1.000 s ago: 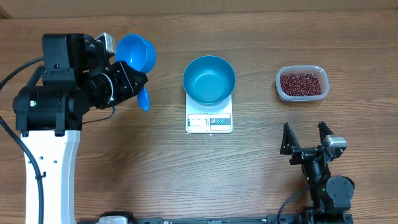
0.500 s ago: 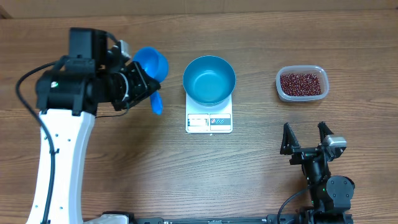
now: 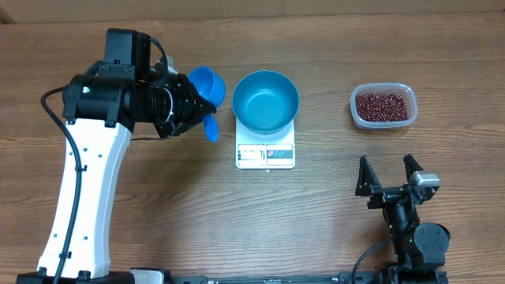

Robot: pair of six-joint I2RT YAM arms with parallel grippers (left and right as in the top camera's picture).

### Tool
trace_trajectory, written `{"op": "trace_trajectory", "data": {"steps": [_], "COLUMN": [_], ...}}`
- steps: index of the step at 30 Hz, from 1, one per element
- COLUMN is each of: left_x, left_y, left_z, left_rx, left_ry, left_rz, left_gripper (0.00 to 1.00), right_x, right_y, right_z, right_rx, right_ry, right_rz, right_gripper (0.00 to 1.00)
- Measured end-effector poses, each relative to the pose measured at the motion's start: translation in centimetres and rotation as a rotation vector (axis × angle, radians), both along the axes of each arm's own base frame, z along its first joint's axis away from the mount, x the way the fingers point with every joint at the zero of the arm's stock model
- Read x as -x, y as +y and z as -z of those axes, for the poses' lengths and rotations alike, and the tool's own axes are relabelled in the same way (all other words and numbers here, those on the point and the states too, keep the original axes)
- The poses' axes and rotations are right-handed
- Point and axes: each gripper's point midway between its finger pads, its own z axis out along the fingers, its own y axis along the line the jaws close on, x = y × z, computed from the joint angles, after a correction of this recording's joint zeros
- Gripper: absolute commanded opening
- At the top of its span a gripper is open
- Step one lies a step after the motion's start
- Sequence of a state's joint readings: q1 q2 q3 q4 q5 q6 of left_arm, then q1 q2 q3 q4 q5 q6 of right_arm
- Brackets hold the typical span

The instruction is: Scoop item into bowl and weigh 150g on scale

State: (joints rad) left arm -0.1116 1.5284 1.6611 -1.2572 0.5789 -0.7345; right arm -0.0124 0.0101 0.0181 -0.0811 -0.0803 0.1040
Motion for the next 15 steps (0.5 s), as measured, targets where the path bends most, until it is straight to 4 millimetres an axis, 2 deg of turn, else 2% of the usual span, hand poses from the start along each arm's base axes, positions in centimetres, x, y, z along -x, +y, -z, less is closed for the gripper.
{"op": "trace_trajectory", "data": {"steps": [15], "left_x": [0.03], "left_y": [-0.29], "left_z": [-0.21], "left_rx": [0.019], "left_ry": [-0.002], "left_rz": [0.009], "left_gripper": [0.04], "right_x": [0.0], "right_y": [0.0], "right_z": [-0.01], "right_rx": [-0.001], "right_ry": [0.0], "right_rz": [0.0], "right_gripper": [1.0]}}
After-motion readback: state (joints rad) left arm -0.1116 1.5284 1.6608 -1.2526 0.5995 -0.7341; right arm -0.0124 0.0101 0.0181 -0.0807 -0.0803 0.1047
